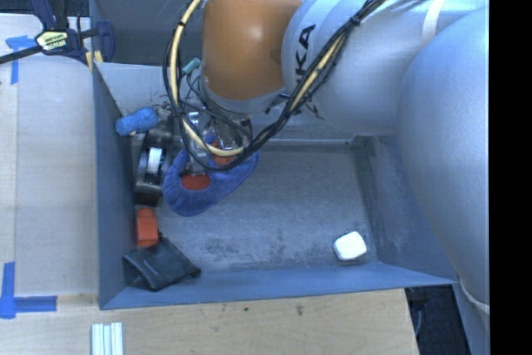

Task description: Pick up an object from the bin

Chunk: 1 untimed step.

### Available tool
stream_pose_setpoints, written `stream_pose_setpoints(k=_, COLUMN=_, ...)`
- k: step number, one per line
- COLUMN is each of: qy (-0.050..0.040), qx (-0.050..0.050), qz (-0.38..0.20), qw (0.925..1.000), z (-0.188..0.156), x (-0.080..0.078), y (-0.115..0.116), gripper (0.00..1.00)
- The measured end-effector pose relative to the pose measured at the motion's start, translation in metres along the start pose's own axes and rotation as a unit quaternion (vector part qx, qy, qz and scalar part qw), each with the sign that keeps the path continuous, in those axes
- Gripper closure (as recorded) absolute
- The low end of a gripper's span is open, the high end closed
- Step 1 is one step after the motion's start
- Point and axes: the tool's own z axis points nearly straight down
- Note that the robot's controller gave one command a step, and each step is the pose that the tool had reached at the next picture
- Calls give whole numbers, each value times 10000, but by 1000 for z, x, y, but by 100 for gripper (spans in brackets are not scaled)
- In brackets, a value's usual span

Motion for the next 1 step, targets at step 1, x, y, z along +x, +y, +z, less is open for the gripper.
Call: stream_pose_setpoints(k=1, qy=58, qx=10, qz=-1456, qw=9893, z=19, x=51, y=-69, gripper=100)
